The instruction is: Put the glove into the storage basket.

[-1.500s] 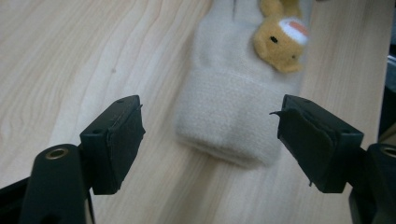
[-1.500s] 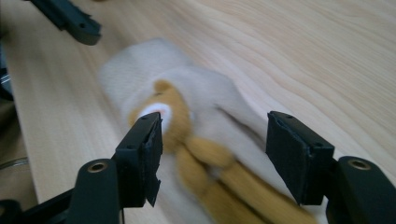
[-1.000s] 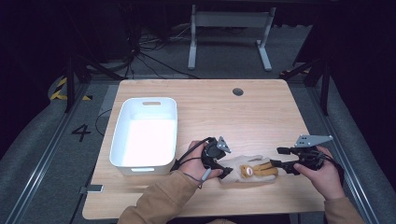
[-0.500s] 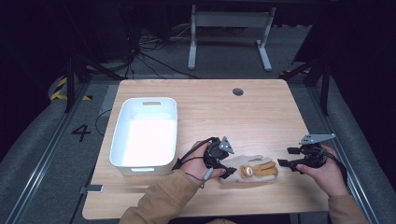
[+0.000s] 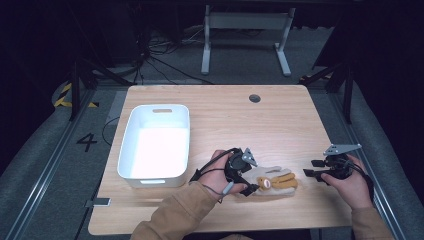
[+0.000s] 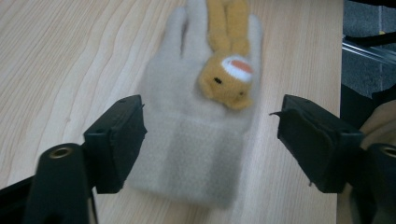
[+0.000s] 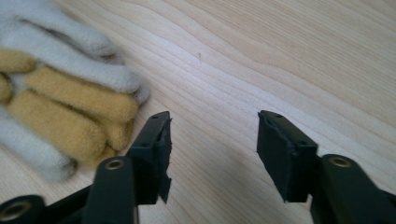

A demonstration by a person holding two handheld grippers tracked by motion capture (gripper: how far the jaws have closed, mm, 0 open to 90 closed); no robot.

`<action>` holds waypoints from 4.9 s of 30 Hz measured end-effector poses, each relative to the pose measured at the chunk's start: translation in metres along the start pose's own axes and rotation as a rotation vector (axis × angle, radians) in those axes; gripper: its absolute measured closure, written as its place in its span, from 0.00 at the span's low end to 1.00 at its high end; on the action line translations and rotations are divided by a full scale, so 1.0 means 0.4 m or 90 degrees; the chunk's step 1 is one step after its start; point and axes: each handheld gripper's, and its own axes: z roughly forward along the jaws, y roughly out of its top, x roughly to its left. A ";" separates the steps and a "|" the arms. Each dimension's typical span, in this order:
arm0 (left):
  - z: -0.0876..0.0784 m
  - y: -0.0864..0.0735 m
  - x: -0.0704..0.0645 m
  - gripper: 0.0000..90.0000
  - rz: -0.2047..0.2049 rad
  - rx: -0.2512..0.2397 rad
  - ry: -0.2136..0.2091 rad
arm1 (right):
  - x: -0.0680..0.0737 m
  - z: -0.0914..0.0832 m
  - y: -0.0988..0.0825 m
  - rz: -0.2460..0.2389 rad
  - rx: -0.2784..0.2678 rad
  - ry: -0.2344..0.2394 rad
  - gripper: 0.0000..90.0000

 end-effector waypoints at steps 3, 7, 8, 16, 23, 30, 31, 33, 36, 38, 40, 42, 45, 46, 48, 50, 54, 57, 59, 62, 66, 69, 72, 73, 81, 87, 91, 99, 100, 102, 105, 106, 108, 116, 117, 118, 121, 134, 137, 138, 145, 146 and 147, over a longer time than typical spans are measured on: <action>0.006 0.008 -0.002 0.24 0.020 0.008 -0.017 | 0.005 0.002 -0.001 -0.006 -0.023 0.016 0.57; 0.015 0.019 0.004 0.26 0.009 0.013 -0.020 | 0.007 -0.002 0.001 -0.031 -0.058 0.016 0.57; 0.018 0.020 0.005 0.27 0.012 0.017 -0.022 | 0.007 -0.002 0.000 -0.018 -0.057 0.022 0.57; 0.054 0.036 0.013 0.26 0.027 0.036 -0.023 | 0.005 -0.008 -0.003 0.005 -0.064 0.022 0.54; 0.081 0.037 0.020 0.24 0.026 0.051 -0.018 | 0.004 -0.012 -0.003 0.012 -0.075 0.025 0.53; 0.128 0.030 0.031 0.21 0.032 0.069 -0.016 | 0.009 -0.010 0.001 0.007 -0.080 0.030 0.53; 0.128 0.030 0.031 0.20 0.032 0.069 -0.016 | 0.009 -0.010 0.001 0.007 -0.080 0.030 0.53; 0.138 0.029 0.031 0.19 0.031 0.077 -0.013 | 0.009 -0.009 0.000 0.009 -0.080 0.031 0.53; 0.155 0.028 0.032 0.18 0.029 0.095 -0.007 | 0.008 -0.005 -0.002 0.011 -0.077 0.036 0.53; 0.159 0.028 0.033 0.18 0.029 0.101 -0.008 | 0.008 -0.005 -0.002 0.009 -0.077 0.035 0.52; 0.172 0.025 0.035 0.18 0.024 0.103 -0.015 | 0.009 -0.005 -0.001 0.010 -0.077 0.037 0.52; 0.178 0.024 0.036 0.17 0.019 0.105 -0.015 | 0.009 -0.005 -0.001 0.012 -0.078 0.038 0.52; 0.191 0.023 0.030 0.17 0.027 0.105 -0.013 | 0.009 -0.002 -0.001 0.010 -0.076 0.039 0.52; 0.191 0.023 0.030 0.16 0.027 0.105 -0.013 | 0.009 -0.002 -0.001 0.010 -0.076 0.039 0.52; 0.195 0.023 0.027 0.15 0.028 0.109 -0.010 | 0.009 0.000 -0.002 0.012 -0.076 0.040 0.51; 0.201 0.021 0.026 0.14 0.029 0.113 -0.006 | 0.010 0.000 -0.002 0.012 -0.079 0.040 0.51; 0.205 0.018 0.023 0.13 0.051 0.109 0.002 | 0.009 0.001 -0.003 0.014 -0.079 0.041 0.50; 0.210 0.014 0.017 0.12 0.065 0.102 0.016 | 0.007 0.002 -0.004 0.015 -0.078 0.040 0.50; 0.211 0.012 0.015 0.08 0.062 0.100 0.017 | 0.007 0.003 -0.005 0.015 -0.079 0.042 0.50; 0.215 0.006 0.016 0.05 0.063 0.087 0.019 | 0.007 0.003 -0.004 0.015 -0.081 0.042 0.50; 0.215 -0.001 0.015 0.05 0.059 0.075 0.019 | 0.007 0.004 -0.005 0.018 -0.083 0.043 0.49; 0.213 -0.002 0.014 0.05 0.057 0.074 0.018 | 0.006 0.005 -0.006 0.019 -0.083 0.042 0.49; 0.203 0.005 0.011 0.15 0.054 0.088 0.024 | 0.006 0.007 -0.007 0.019 -0.084 0.040 0.49; 0.203 0.005 0.011 0.18 0.054 0.088 0.024 | 0.006 0.007 -0.007 0.019 -0.084 0.040 0.49; 0.190 0.011 0.012 0.34 0.059 0.098 0.025 | 0.009 0.008 -0.006 0.019 -0.084 0.039 0.48; 0.185 0.016 0.011 0.50 0.048 0.108 0.027 | 0.010 0.010 -0.007 0.017 -0.086 0.036 0.48; 0.181 0.016 0.014 0.58 0.049 0.109 0.030 | 0.011 0.011 -0.006 0.016 -0.087 0.036 0.48; 0.177 0.009 0.017 0.68 0.055 0.095 0.021 | 0.014 0.013 -0.005 0.013 -0.086 0.038 0.48; 0.178 0.008 0.018 0.69 0.054 0.091 0.019 | 0.014 0.013 -0.005 0.013 -0.086 0.037 0.48; 0.176 0.007 0.021 0.69 0.044 0.089 0.016 | 0.013 0.014 -0.005 0.012 -0.085 0.036 0.48; 0.177 0.011 0.022 0.72 0.038 0.093 0.017 | 0.014 0.014 -0.005 0.012 -0.084 0.037 0.48; 0.178 0.012 0.020 0.73 0.030 0.092 0.020 | 0.013 0.014 -0.005 0.011 -0.086 0.037 0.48; 0.178 0.013 0.022 0.74 0.020 0.090 0.020 | 0.012 0.014 -0.006 0.012 -0.087 0.037 0.48; 0.179 0.011 0.027 0.76 0.007 0.079 0.016 | 0.008 0.013 -0.008 0.013 -0.090 0.036 0.48; 0.178 0.012 0.027 0.77 0.005 0.083 0.015 | 0.007 0.012 -0.008 0.013 -0.090 0.037 0.48; 0.178 0.014 0.028 0.77 0.002 0.087 0.016 | 0.007 0.012 -0.008 0.013 -0.092 0.036 0.48; 0.171 0.021 0.026 0.78 -0.005 0.093 0.017 | 0.005 0.010 -0.009 0.015 -0.094 0.038 0.48; 0.063 0.066 0.029 0.78 -0.037 0.077 0.033 | -0.013 0.006 -0.027 0.046 -0.103 0.044 0.48; 0.041 0.072 0.027 0.78 -0.042 0.080 0.041 | -0.015 0.008 -0.029 0.046 -0.103 0.044 0.49; 0.016 0.075 0.028 0.78 -0.043 0.079 0.050 | -0.018 0.011 -0.033 0.054 -0.105 0.047 0.50; -0.048 0.072 0.040 0.78 -0.073 0.058 0.067 | -0.017 0.022 -0.040 0.048 -0.101 0.033 0.52; -0.069 0.069 0.044 0.78 -0.081 0.061 0.072 | -0.015 0.026 -0.041 0.049 -0.102 0.035 0.52; -0.069 0.069 0.044 0.78 -0.081 0.061 0.072 | -0.015 0.026 -0.041 0.049 -0.102 0.035 0.52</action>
